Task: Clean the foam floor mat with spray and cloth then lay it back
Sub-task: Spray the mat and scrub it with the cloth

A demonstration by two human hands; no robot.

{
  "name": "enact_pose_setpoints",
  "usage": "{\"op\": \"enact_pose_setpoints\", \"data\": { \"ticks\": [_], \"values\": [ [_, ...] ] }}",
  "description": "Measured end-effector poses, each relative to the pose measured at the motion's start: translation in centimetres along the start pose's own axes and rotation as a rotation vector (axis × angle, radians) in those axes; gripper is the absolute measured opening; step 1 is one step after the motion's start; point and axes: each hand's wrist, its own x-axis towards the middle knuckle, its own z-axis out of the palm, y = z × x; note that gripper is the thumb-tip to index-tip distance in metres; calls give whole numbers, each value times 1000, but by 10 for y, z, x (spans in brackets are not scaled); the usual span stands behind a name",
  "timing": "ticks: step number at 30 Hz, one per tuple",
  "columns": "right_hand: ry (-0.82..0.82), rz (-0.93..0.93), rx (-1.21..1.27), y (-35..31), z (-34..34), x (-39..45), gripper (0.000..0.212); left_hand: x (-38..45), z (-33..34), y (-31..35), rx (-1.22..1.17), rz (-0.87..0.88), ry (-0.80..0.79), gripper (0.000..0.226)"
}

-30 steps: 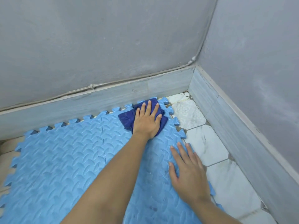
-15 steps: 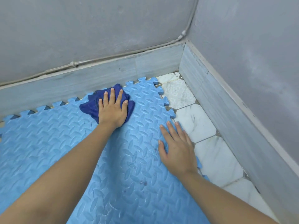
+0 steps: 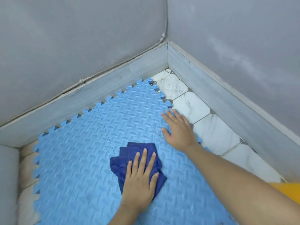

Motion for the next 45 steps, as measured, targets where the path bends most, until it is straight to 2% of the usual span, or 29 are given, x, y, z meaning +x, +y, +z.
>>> {"op": "enact_pose_setpoints", "data": {
  "ticks": [2,5,9,12,13,16,18,20,23,25,27,31,34,36,39,42,45],
  "values": [
    [-42,70,-4,4,-3,-16,59,6,-2,5,1,-68,33,57],
    [71,193,-129,18,-8,-83,55,9,-1,5,-1,-95,29,59],
    [73,218,-204,38,-14,-200,56,12,5,3,-21,-155,91,62],
    [52,206,-218,47,-18,-231,60,5,10,19,-72,-160,114,63],
    [59,204,-209,47,-17,-233,59,-4,11,31,-62,-98,109,63],
    [130,209,-117,47,-17,-234,52,-34,20,71,-16,231,37,58],
    [148,208,-74,49,-16,-233,51,-10,13,81,-16,312,9,57],
    [145,179,-79,53,-17,-228,51,47,6,80,-4,277,75,61],
    [132,150,-97,56,-17,-225,52,140,-13,74,-80,7,94,61],
    [135,152,-107,58,-16,-226,52,170,-16,79,-104,-116,84,58],
    [138,152,-103,60,-16,-227,52,161,-10,88,-95,-109,96,58],
    [141,142,-96,59,-16,-228,53,70,13,103,-92,83,141,60],
    [150,130,-88,61,-15,-229,52,-7,27,114,-52,223,101,59],
    [164,130,-79,61,-15,-227,52,-27,31,112,-36,260,74,59],
    [169,139,-73,59,-15,-226,52,4,25,105,-41,192,86,59],
    [172,144,-77,59,-17,-227,52,49,17,106,-92,-8,110,59],
    [160,147,-81,57,-18,-228,52,48,23,117,-115,-80,148,58]
  ]
}}
